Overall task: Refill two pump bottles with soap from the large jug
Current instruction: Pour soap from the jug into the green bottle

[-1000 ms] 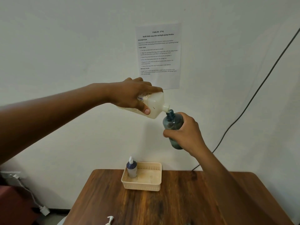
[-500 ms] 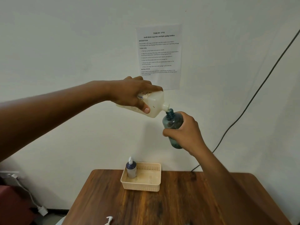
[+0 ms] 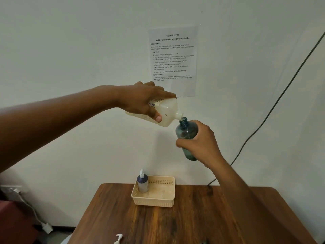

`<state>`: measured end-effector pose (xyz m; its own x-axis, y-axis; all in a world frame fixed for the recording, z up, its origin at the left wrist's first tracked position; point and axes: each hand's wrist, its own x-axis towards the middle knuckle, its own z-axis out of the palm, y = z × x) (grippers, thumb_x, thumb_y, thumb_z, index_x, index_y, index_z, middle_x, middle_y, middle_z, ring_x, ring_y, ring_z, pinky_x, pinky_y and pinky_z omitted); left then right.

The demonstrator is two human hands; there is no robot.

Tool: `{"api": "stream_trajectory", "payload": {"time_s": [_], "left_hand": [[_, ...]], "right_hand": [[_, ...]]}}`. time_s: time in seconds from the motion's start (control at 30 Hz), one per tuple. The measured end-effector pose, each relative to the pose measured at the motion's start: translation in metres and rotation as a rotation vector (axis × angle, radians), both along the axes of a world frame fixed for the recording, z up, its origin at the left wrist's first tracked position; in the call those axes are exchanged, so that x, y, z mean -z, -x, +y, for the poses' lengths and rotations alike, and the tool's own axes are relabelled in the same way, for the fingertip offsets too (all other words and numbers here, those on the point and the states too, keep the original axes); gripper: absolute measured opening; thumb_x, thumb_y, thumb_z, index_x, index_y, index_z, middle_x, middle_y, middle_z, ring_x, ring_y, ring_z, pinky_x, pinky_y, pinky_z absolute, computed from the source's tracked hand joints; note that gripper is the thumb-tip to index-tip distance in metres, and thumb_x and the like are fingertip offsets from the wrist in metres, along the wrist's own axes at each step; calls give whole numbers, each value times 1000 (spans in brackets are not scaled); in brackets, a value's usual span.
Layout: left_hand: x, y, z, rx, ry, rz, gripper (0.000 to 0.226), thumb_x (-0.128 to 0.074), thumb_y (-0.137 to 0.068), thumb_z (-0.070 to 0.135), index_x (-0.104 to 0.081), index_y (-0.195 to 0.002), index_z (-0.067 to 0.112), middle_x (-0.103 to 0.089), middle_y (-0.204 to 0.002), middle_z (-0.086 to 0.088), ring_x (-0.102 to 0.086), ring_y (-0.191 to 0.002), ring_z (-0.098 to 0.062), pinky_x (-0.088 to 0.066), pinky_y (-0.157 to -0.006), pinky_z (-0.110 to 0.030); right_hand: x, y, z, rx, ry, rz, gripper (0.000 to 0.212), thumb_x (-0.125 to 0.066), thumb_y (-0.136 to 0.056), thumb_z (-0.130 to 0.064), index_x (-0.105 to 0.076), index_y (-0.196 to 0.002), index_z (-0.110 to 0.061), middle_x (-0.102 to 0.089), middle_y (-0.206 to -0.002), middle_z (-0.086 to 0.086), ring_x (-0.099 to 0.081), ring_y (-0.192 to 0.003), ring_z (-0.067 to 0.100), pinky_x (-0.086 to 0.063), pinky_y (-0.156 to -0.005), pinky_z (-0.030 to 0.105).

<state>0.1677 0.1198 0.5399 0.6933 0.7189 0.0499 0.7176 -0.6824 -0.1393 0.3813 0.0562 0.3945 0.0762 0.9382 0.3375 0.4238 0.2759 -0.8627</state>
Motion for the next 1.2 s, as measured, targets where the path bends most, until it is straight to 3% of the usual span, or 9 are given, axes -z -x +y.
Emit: {"api": "stream_trajectory", "payload": {"time_s": [0.6,0.97,1.2], "left_hand": [[-11,-8,-8,3,11,34,82,-59,-76,68,-34,-151,48,-54,-123,16,-39,-126,-17,-29,-114,-49],[-13,-9,-7,5,16,35,82,-59,-75,69,-34,-151,48,-52,-118,19,-37,-120,-12,-29,-112,-45],[-13,-9,-6,-4,11,41,86,-58,-74,69,-31,-153,47,-55,-130,12,-36,-124,-13,-29,-113,-45]], "right_hand": [[-3,-3,-3,4,-5,3,58,-84,-68,-19,-59,-120,-24,-64,-108,-8,-61,-95,8,-47,-73,19],[-4,-3,-3,1,-7,3,58,-85,-67,-21,-58,-118,-28,-61,-102,-14,-60,-91,5,-48,-71,20],[-5,-2,-2,-3,-1,5,57,-84,-69,-20,-56,-118,-29,-60,-105,-12,-58,-90,5,-49,-77,22]]}}
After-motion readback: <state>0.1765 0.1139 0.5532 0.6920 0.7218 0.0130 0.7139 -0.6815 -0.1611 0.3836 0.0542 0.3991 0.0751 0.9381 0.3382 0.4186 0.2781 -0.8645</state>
